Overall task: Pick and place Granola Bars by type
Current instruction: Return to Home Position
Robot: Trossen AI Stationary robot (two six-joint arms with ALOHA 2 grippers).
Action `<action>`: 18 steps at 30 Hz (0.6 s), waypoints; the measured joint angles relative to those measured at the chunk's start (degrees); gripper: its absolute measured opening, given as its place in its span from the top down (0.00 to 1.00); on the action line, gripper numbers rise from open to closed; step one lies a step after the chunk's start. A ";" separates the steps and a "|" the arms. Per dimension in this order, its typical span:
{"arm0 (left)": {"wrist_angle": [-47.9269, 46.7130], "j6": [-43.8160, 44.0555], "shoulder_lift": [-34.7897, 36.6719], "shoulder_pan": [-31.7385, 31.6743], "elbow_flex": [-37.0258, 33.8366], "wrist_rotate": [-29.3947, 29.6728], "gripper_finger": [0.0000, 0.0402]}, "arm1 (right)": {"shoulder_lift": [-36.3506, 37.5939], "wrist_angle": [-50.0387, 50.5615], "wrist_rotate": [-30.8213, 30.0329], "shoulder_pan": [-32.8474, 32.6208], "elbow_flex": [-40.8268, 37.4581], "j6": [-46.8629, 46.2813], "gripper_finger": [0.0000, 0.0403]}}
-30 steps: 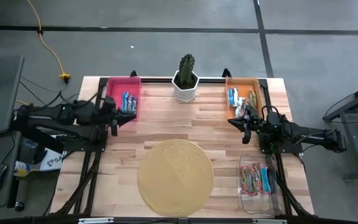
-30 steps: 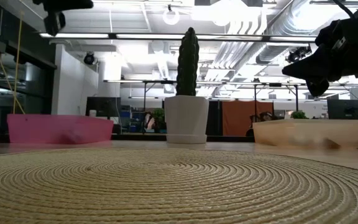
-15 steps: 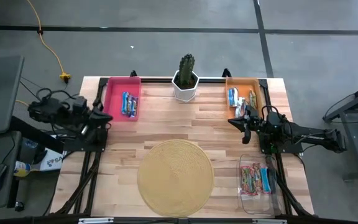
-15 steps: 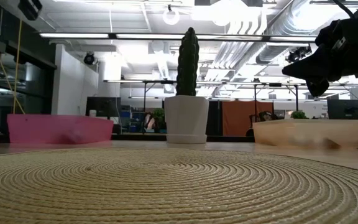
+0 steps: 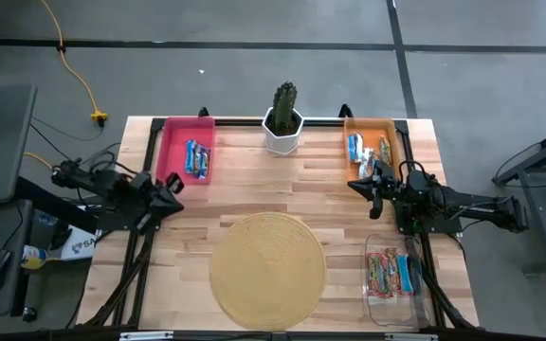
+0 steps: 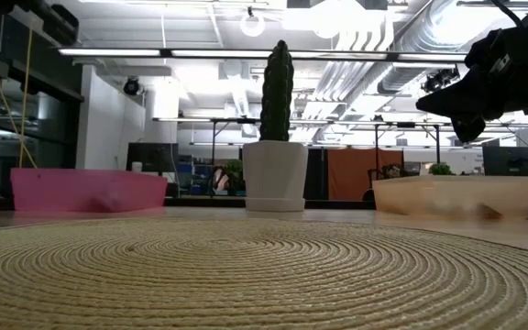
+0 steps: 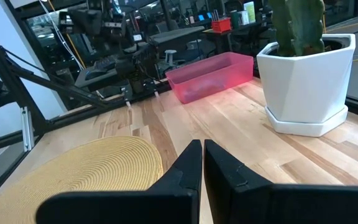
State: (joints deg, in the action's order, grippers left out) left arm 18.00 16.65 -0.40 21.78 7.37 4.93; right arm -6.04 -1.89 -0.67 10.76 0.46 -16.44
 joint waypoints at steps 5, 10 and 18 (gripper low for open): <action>10.60 2.26 -0.03 0.00 -6.47 -2.15 1.00 | 0.00 0.00 0.00 0.00 0.01 -0.01 1.00; 8.36 0.89 -0.02 -0.02 -6.22 -4.76 1.00 | 0.00 -0.02 0.00 0.00 -0.01 0.01 1.00; -5.77 -1.54 0.00 -0.02 -6.24 -3.96 1.00 | 0.00 0.00 0.01 0.01 0.00 -0.01 1.00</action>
State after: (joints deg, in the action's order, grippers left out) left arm 12.23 15.11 -0.40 21.76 1.13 0.97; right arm -6.04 -1.89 -0.65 10.78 0.46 -16.45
